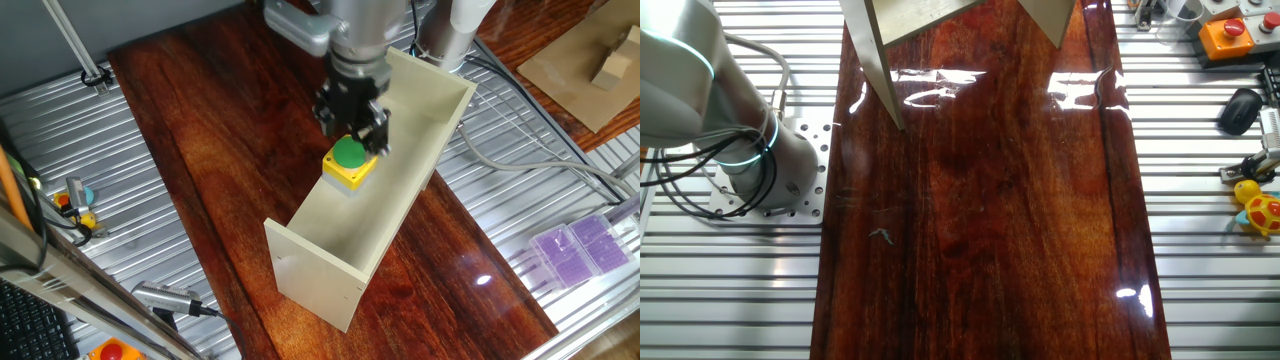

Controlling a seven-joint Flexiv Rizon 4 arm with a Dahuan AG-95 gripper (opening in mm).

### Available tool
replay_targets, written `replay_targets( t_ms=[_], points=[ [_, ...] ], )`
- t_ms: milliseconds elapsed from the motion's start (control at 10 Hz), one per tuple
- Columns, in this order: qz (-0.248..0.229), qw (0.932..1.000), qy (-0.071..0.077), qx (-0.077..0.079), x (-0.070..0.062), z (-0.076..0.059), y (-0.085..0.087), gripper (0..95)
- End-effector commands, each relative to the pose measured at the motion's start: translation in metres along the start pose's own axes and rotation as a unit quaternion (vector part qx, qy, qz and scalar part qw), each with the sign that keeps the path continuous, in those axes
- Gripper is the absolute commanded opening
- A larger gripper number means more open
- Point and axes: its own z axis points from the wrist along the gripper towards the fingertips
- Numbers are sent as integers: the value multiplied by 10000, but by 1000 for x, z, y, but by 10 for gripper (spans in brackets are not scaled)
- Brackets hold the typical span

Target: Put the object on the shelf

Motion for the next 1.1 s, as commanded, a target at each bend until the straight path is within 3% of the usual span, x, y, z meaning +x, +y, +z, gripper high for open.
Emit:
replay_targets(
  t_ms=[100,300,700,1000,1100],
  points=[
    [-196,9997,116,-33,-5,-8,-26,0],
    [-417,9990,102,-83,-7,-5,-50,0],
    [-178,9998,112,-33,-8,-3,-51,0],
    [-211,9996,154,89,-8,-3,-51,0],
    [-366,9992,91,92,-9,2,-61,0]
  ],
)
